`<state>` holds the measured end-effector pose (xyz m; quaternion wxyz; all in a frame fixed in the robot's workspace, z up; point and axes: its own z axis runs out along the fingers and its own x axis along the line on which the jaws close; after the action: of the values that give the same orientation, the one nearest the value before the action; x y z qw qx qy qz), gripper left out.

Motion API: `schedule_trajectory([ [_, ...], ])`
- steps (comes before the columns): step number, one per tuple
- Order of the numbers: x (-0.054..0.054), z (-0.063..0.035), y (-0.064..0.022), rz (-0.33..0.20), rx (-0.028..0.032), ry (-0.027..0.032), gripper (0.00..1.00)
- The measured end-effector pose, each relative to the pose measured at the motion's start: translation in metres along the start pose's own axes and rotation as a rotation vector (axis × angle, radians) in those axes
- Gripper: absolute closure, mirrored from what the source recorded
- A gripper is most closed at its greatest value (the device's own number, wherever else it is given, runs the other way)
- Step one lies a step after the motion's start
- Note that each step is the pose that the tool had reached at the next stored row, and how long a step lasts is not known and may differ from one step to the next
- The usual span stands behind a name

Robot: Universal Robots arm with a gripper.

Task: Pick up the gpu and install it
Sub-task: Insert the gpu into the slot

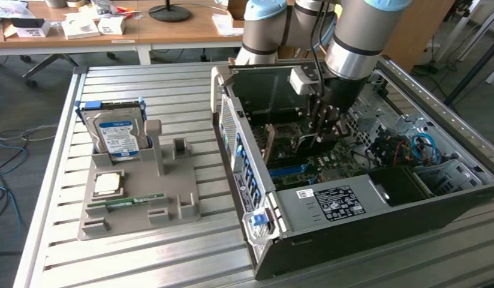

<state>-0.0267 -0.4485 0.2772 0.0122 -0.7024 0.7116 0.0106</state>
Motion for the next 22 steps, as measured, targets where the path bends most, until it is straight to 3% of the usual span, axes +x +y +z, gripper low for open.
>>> schedule_trajectory([
  [15,0.0002,0.0039,0.0006,0.0,0.0,0.0001,0.74],
  [22,0.0005,0.004,0.0061,0.0,0.0005,0.0001,0.74],
])
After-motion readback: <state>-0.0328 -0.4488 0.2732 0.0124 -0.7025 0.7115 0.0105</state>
